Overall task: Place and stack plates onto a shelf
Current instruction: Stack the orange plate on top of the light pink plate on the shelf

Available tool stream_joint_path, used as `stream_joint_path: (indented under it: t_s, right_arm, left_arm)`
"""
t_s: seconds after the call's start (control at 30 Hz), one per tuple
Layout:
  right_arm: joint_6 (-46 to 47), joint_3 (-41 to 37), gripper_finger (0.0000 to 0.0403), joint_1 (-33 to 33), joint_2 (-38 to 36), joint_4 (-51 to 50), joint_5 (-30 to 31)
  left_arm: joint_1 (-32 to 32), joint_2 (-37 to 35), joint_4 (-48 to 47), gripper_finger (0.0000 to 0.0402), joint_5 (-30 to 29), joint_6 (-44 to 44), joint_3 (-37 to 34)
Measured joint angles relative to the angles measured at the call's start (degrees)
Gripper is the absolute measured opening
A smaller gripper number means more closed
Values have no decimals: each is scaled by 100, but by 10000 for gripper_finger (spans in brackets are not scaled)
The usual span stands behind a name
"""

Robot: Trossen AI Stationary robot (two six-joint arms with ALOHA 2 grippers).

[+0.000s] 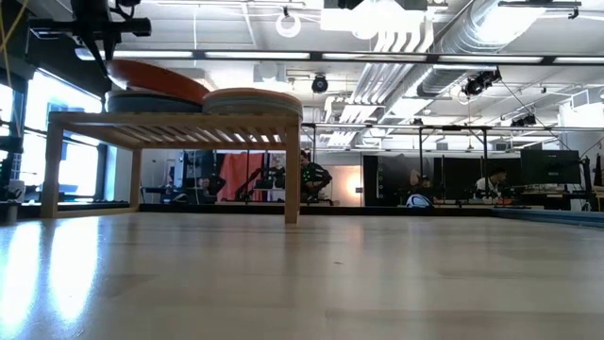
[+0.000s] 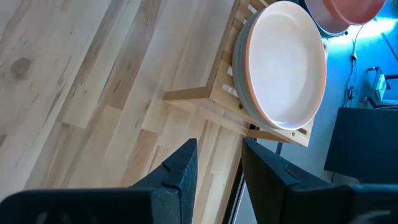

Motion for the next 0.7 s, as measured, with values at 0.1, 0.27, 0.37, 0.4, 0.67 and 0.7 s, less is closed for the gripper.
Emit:
stream_joint_path:
  t_s: [0.1,0.27,0.37,0.4,0.67,0.7]
  right_arm:
    - [0,0,108,0,0,1,0]
    - [-1,0,108,0,2,0,0]
    - [-2,0,108,0,2,0,0]
    - [-2,0,108,0,2,0,0]
    - [-2,0,108,0,4,0,-1]
    - [-2,0,108,1,4,0,-1]
  left_arm:
    - [20,122,10,1,2,13,0]
    - [20,304,23,1,-4,18,0]
    - [20,369,46,4,-116,22,0]
    - [20,383,53,6,-151,22,0]
    - [20,448,209,24,-153,335,0]
    - [20,449,246,26,-129,383,0]
